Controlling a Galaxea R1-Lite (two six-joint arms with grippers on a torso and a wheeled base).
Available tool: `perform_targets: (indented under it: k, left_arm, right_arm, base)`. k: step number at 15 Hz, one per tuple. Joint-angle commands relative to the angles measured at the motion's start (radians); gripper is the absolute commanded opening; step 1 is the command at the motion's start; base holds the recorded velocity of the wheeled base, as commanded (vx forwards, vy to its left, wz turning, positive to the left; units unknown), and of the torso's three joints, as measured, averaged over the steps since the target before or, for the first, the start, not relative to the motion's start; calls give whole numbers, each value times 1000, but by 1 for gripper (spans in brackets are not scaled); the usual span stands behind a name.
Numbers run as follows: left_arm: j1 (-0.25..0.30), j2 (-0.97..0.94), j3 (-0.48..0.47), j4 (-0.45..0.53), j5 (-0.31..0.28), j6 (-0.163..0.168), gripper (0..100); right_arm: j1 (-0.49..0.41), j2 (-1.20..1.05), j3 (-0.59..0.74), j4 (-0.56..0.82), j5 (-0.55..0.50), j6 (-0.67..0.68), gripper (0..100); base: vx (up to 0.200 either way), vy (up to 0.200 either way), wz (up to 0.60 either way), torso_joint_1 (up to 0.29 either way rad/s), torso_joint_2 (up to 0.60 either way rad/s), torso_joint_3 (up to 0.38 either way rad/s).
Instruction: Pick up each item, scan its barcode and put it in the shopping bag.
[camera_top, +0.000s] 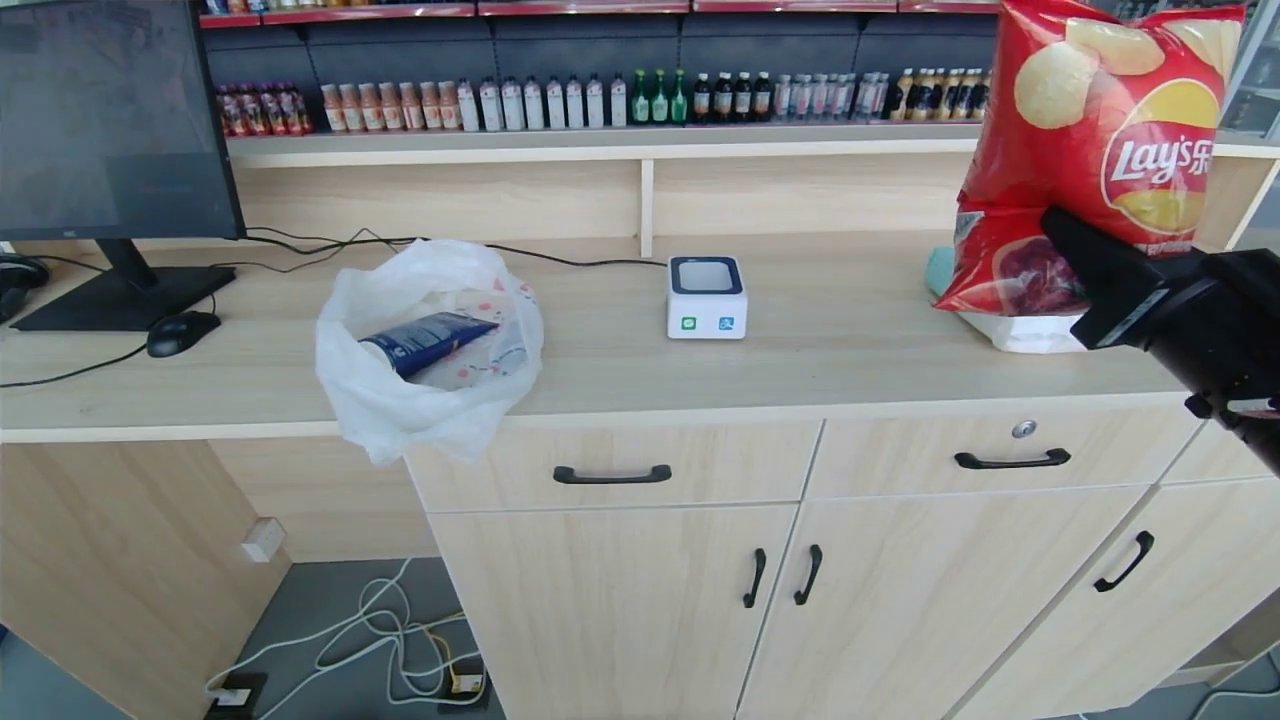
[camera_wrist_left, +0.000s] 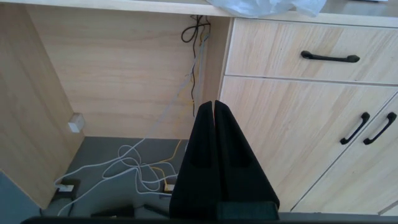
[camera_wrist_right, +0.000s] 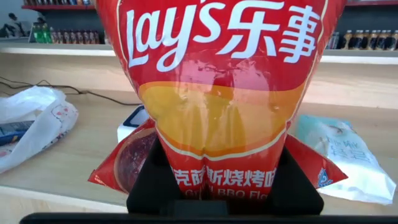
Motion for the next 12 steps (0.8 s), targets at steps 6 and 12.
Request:
perform_targets:
  k: [6, 12]
  left_arm:
    - [0, 0, 0, 0, 1, -2, 0]
    - [0, 0, 0, 0, 0, -1, 0]
  right_arm:
    - [1, -16, 46, -6, 2, 10, 0]
    - [2, 3, 44, -8, 1, 10, 0]
  base:
    - [0, 100, 0, 7, 2, 0]
    - [0, 200, 0, 3, 4, 1]
